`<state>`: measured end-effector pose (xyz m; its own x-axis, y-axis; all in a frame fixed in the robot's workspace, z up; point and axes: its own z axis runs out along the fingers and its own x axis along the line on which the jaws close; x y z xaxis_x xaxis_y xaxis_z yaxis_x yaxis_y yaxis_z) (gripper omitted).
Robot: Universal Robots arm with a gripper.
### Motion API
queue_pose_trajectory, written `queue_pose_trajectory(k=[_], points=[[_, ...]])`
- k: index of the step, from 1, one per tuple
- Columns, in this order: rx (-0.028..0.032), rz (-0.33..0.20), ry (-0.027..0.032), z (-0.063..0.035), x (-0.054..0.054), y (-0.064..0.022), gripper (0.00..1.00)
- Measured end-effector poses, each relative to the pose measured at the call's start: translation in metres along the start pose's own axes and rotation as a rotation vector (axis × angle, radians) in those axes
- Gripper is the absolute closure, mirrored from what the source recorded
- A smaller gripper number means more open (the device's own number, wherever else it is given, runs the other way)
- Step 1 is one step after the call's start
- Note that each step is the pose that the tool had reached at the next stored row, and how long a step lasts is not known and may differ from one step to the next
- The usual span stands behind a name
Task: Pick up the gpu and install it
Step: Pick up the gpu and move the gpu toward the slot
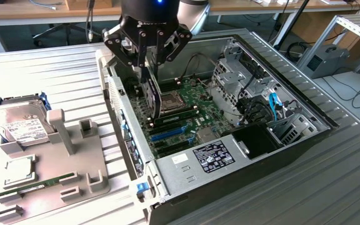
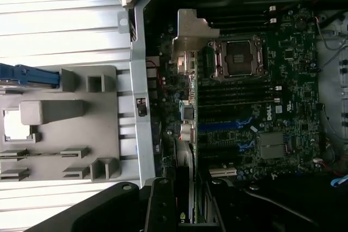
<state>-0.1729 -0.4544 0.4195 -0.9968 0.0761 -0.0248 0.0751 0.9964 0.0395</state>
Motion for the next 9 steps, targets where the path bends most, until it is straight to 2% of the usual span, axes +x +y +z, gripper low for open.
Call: queue_pose_trajectory(k=[9], points=[[0.0011, 0.0, -0.0001, 0.0025, -0.015, 0.0011, 0.74]])
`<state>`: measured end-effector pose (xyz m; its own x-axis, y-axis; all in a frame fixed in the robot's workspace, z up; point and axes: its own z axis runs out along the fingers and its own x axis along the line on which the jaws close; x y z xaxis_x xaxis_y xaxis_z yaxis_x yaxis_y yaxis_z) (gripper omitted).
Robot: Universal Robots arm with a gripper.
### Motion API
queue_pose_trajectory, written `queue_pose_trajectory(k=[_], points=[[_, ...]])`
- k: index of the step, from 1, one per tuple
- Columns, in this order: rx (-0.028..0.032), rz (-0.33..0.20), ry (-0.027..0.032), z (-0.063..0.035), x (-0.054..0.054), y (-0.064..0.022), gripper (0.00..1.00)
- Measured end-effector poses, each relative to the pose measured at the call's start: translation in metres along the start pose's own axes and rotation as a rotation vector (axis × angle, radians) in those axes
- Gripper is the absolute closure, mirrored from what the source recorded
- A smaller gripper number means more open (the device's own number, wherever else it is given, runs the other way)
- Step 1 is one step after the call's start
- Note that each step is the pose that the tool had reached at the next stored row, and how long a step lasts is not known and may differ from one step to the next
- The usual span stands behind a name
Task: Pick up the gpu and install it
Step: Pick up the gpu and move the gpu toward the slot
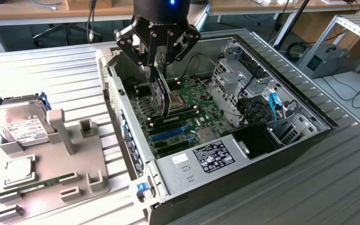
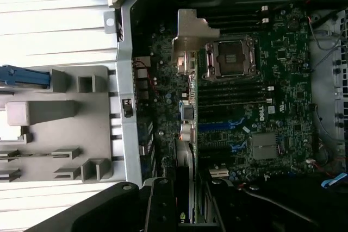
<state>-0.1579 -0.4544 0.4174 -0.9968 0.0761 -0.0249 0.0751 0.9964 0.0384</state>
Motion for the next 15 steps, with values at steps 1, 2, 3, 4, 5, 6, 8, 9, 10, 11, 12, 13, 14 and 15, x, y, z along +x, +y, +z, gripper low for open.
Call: queue_pose_trajectory(k=[1, 2, 3, 4, 5, 6, 8, 9, 10, 11, 12, 13, 14, 15], points=[[0.0002, 0.0, 0.0, 0.0003, -0.002, 0.0001, 0.74], [0.0006, 0.0, 0.0, 0.0007, -0.004, 0.0002, 0.74], [0.001, 0.0, 0.0002, 0.0011, -0.005, 0.0004, 0.74], [0.0014, 0.0, 0.0002, 0.0015, -0.007, 0.0005, 0.74], [0.0019, 0.0, 0.0004, 0.002, -0.009, 0.0006, 0.74], [0.0024, 0.0, 0.0006, 0.0027, -0.011, 0.0007, 0.74], [0.0032, 0.0, 0.0008, 0.0048, -0.014, 0.0008, 0.74], [0.0034, 0.0, 0.001, 0.0063, -0.014, 0.0008, 0.74], [0.0038, 0.0, 0.0013, 0.0077, -0.015, 0.0008, 0.74], [0.0042, 0.0, 0.0016, 0.009, -0.016, 0.0009, 0.74], [0.0043, 0.0, 0.0018, 0.0103, -0.016, 0.0009, 0.74], [0.0047, 0.0, 0.002, 0.0118, -0.017, 0.0009, 0.74], [0.0047, 0.0, 0.0021, 0.0133, -0.017, 0.0008, 0.74], [0.0049, 0.0, 0.0023, 0.0146, -0.017, 0.0008, 0.74]])
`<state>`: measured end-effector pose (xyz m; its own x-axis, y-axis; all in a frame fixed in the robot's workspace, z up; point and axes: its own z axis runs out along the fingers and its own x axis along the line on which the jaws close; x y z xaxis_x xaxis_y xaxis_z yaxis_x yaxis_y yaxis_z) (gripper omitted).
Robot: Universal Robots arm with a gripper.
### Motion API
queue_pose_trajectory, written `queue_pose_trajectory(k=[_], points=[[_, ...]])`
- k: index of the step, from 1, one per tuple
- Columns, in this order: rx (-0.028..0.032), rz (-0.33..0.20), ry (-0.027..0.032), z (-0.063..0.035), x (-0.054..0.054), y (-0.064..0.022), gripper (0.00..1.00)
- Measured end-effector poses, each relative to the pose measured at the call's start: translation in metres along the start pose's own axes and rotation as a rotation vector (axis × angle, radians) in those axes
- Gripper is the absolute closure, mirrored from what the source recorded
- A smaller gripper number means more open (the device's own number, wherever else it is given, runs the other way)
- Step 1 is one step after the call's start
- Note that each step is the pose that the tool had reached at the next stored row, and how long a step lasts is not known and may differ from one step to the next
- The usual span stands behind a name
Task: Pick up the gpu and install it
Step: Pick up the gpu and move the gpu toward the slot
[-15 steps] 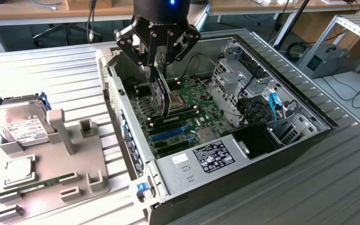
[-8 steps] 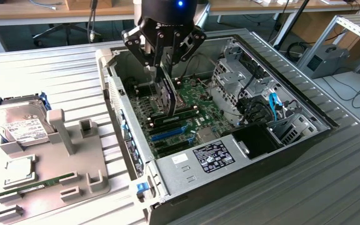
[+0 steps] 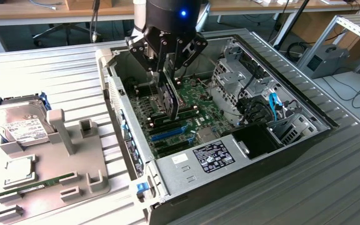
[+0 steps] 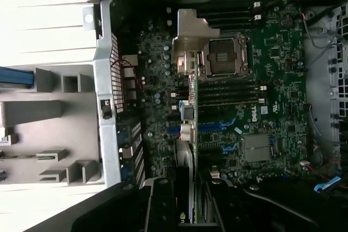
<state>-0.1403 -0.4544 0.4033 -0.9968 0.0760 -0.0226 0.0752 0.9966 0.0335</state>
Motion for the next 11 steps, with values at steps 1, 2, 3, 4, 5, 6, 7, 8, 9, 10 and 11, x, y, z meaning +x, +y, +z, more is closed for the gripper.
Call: queue_pose_trajectory(k=[1, 2, 3, 4, 5, 6, 7, 8, 9, 10, 11], points=[[0.0001, 0.0, 0.0002, 0.0014, 0.0, 0.0, 0.74], [0.0003, 0.0, 0.0005, 0.0027, -0.001, 0.0, 0.74], [0.0002, 0.0, 0.0006, 0.004, -0.001, 0.0, 0.74], [0.0004, 0.0, 0.0009, 0.0057, -0.002, 0.0, 0.74], [0.0005, 0.0, 0.0012, 0.0068, -0.002, 0.0, 0.74], [0.0007, 0.0, 0.0028, 0.0125, -0.005, 0.0, 0.74], [0.0007, 0.0, 0.0035, 0.0147, -0.006, 0.0, 0.74], [0.0008, 0.0, 0.0044, 0.0177, -0.009, 0.0001, 0.74], [0.0008, 0.0, 0.0049, 0.0193, -0.01, 0.0001, 0.74], [0.0008, 0.0, 0.0052, 0.0205, -0.011, 0.0002, 0.74], [0.0009, 0.0, 0.0054, 0.0214, -0.012, 0.0002, 0.74]])
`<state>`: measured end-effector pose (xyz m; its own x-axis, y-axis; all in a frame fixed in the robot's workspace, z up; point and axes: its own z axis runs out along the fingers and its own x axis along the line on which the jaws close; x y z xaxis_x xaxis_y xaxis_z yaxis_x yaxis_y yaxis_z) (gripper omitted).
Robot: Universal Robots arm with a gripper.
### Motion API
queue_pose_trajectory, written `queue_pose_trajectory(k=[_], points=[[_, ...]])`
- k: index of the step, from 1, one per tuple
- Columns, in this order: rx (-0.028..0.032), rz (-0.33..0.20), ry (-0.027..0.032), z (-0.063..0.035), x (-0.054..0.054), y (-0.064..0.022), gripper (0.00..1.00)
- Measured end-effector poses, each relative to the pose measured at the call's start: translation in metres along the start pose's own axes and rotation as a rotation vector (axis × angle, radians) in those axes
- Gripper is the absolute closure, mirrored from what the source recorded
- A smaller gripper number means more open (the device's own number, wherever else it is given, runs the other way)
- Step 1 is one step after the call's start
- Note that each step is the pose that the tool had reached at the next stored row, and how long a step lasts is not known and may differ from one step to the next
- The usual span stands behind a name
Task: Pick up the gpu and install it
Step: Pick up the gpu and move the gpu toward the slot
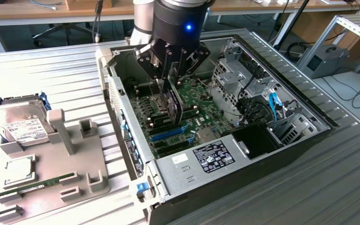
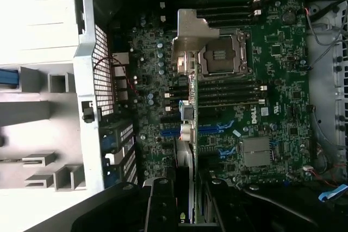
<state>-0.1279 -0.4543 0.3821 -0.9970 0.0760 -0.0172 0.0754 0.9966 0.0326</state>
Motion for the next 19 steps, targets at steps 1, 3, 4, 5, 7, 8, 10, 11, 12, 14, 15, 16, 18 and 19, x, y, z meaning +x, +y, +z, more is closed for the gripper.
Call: queue_pose_trajectory(k=[1, 3, 4, 5, 7, 8, 10, 11, 12, 14, 15, 16, 18, 19], points=[[0.0001, 0.0, 0.0003, 0.001, -0.001, 0.0, 0.74], [0.0002, 0.0, 0.0008, 0.0028, -0.002, 0.0001, 0.74], [0.0002, 0.0, 0.0011, 0.0038, -0.003, 0.0001, 0.74], [0.0003, 0.0, 0.0014, 0.0047, -0.004, 0.0001, 0.74], [0.0003, 0.0, 0.002, 0.0071, -0.006, 0.0002, 0.74], [0.0002, 0.0, 0.0023, 0.0084, -0.008, 0.0003, 0.74], [0.0002, 0.0, 0.0033, 0.0115, -0.011, 0.0004, 0.74], [0.0003, 0.0, 0.0038, 0.0128, -0.012, 0.0005, 0.74], [0.0003, 0.0, 0.0041, 0.0136, -0.013, 0.0006, 0.74], [0.0005, 0.0, 0.0046, 0.0154, -0.015, 0.0007, 0.74], [0.0006, 0.0, 0.0048, 0.0161, -0.016, 0.0007, 0.74], [0.0007, 0.0, 0.005, 0.0169, -0.017, 0.0007, 0.74], [0.0005, 0.0, 0.0054, 0.0186, -0.019, 0.0008, 0.74], [0.0005, 0.0, 0.0055, 0.0193, -0.019, 0.0009, 0.74]])
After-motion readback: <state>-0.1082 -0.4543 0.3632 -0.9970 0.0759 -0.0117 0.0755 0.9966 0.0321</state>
